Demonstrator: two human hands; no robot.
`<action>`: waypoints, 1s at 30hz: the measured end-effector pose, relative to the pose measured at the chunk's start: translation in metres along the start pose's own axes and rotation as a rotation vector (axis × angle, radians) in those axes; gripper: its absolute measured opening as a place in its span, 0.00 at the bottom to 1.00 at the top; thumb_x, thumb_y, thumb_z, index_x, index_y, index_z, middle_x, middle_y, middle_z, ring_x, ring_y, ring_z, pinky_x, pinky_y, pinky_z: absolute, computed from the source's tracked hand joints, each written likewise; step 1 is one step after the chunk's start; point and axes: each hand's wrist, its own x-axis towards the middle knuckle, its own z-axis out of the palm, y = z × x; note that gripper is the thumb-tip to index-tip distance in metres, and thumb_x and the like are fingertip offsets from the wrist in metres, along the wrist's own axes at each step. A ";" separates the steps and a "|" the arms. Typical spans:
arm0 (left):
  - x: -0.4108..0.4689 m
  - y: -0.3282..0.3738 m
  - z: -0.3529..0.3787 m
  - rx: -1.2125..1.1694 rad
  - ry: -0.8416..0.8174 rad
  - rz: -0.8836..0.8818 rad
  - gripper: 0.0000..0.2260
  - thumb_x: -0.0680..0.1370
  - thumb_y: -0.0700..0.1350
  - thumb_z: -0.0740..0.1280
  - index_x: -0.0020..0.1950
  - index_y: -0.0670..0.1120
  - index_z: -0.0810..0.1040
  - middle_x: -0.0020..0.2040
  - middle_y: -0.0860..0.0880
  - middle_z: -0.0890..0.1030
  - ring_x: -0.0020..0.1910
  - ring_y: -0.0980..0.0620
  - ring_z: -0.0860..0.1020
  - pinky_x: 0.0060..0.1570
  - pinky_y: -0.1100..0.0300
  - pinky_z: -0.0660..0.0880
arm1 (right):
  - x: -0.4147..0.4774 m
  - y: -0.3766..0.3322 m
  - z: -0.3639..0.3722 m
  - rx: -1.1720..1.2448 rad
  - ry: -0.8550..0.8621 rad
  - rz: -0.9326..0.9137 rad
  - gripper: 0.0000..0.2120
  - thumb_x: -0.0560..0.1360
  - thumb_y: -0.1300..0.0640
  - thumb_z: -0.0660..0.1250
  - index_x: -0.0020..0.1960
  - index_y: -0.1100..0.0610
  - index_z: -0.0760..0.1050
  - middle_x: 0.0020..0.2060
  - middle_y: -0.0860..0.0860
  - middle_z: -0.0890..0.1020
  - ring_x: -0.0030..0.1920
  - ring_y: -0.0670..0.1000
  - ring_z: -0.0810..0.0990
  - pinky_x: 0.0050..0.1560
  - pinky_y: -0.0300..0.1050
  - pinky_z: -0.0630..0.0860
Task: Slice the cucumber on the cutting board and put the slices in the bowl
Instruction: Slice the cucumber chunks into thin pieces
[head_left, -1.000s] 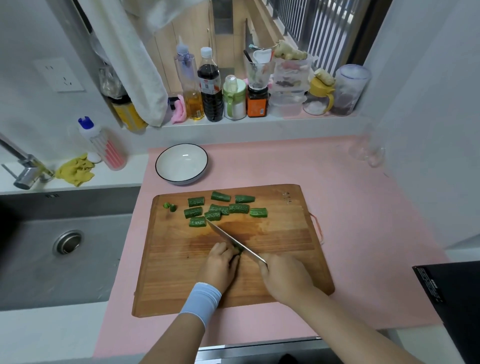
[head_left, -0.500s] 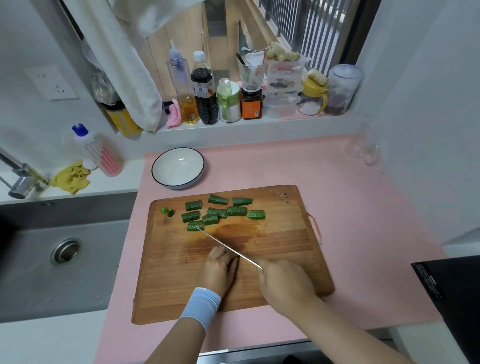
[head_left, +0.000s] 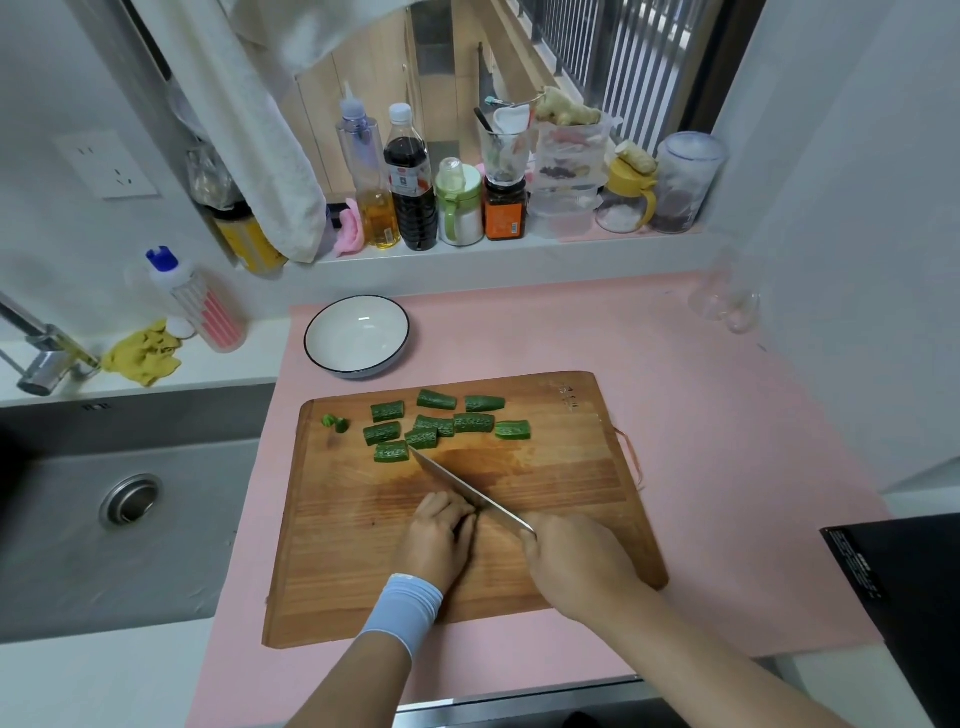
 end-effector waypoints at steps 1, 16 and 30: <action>0.000 -0.001 0.000 -0.002 0.000 0.002 0.07 0.69 0.34 0.76 0.42 0.43 0.83 0.40 0.50 0.80 0.42 0.55 0.73 0.48 0.68 0.70 | 0.000 0.000 -0.001 -0.004 -0.003 -0.004 0.12 0.82 0.50 0.54 0.48 0.51 0.74 0.43 0.51 0.82 0.45 0.57 0.80 0.42 0.49 0.75; -0.006 -0.004 0.005 -0.035 0.017 -0.028 0.06 0.70 0.35 0.76 0.43 0.43 0.83 0.42 0.50 0.80 0.43 0.53 0.75 0.48 0.67 0.72 | 0.022 -0.008 0.012 0.059 -0.092 0.033 0.12 0.83 0.50 0.54 0.49 0.51 0.75 0.44 0.52 0.82 0.45 0.57 0.80 0.43 0.49 0.76; -0.005 -0.002 0.006 -0.052 0.054 -0.060 0.07 0.69 0.33 0.76 0.41 0.42 0.82 0.40 0.50 0.79 0.42 0.54 0.74 0.47 0.67 0.72 | 0.007 -0.005 0.011 0.015 -0.003 -0.007 0.13 0.83 0.48 0.53 0.53 0.50 0.76 0.44 0.51 0.83 0.45 0.56 0.81 0.45 0.51 0.78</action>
